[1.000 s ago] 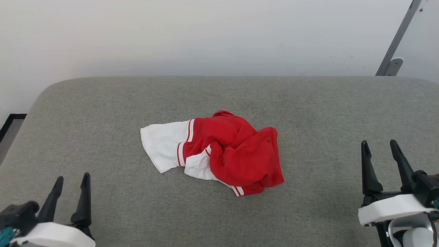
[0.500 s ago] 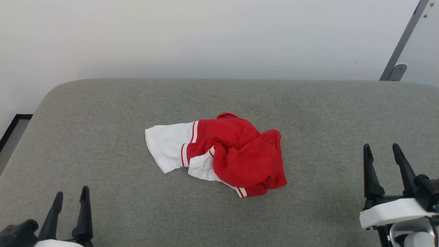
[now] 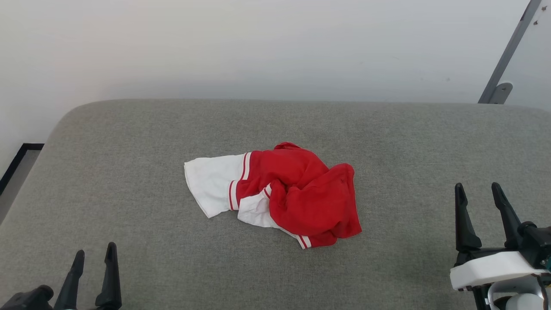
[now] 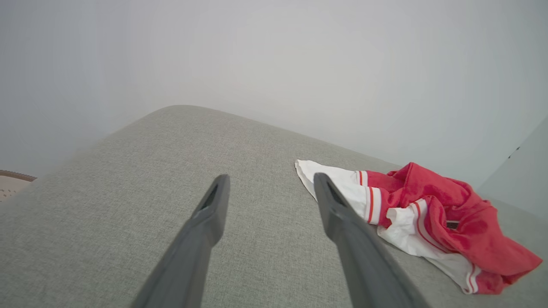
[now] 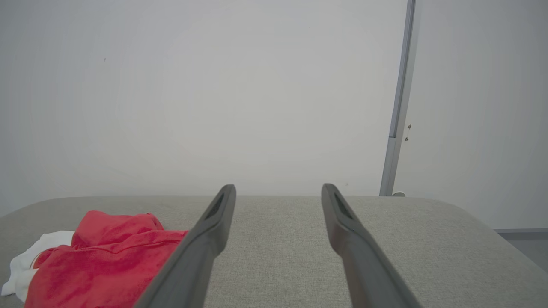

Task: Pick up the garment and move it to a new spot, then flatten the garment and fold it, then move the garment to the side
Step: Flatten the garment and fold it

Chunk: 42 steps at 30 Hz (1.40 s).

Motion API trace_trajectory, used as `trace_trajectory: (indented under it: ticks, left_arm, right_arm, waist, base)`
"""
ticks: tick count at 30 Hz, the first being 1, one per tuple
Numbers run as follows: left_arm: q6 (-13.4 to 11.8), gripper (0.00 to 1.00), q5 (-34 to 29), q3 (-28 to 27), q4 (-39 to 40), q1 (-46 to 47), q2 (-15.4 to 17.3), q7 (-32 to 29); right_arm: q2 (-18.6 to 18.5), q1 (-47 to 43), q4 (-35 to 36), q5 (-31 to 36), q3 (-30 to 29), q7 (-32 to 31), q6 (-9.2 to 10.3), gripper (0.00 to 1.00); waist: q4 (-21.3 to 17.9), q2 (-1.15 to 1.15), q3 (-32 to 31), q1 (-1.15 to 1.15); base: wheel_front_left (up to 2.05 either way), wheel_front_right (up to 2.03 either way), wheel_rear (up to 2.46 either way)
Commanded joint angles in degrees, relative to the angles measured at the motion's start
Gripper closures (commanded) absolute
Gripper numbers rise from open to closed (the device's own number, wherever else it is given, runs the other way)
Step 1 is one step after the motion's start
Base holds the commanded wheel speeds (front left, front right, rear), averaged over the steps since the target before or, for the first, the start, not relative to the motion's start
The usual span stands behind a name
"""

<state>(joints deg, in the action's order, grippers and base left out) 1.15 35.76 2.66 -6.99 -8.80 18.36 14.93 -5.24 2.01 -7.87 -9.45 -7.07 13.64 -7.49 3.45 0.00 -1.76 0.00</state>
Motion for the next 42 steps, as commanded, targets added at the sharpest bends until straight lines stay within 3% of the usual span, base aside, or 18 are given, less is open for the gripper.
trace_trajectory:
  ticks: [1, 12, 23, 32, 42]
  left_arm:
    - [0.19, 0.0, -0.28, -0.31, -0.12, -0.92, 0.05, 0.39]
    - [0.86, 0.0, -1.09, -0.63, -0.14, -1.01, -0.35, 0.38]
    - [1.49, 0.0, -4.36, 1.54, 0.39, 4.78, 4.2, -3.07]
    - [4.47, 0.0, -4.1, 5.01, -3.58, 16.25, 9.02, -11.29]
    - [6.18, 0.0, 0.46, 10.4, -13.28, 31.45, 14.22, -26.25]
  right_arm:
    - [0.2, -0.24, 0.1, 0.31, 0.1, 0.35, -0.01, 0.0]
    - [0.37, -0.43, -0.07, 0.58, 0.48, 0.55, -0.01, 0.0]
    - [0.23, 0.63, -0.15, 0.56, 1.62, 0.71, -0.01, 0.0]
    - [0.04, 3.05, 0.42, 0.39, 3.4, 0.94, -0.01, 0.0]
    - [0.66, 7.24, 0.33, -0.01, 6.09, 1.36, -0.01, 0.0]
  waist:
    - [0.02, 0.0, -0.01, 0.0]
    - [-0.19, 0.0, -0.17, 0.0]
    - [-2.96, 0.0, 1.03, 0.0]
    - [-7.82, 0.0, 5.84, 0.0]
    - [-13.12, 0.0, 13.24, 0.0]
  base:
    - [0.0, 0.0, 0.0]
    - [0.0, 0.0, 0.0]
    - [0.0, 0.0, 0.0]
    - [0.0, 0.0, 0.0]
    - [0.0, 0.0, 0.0]
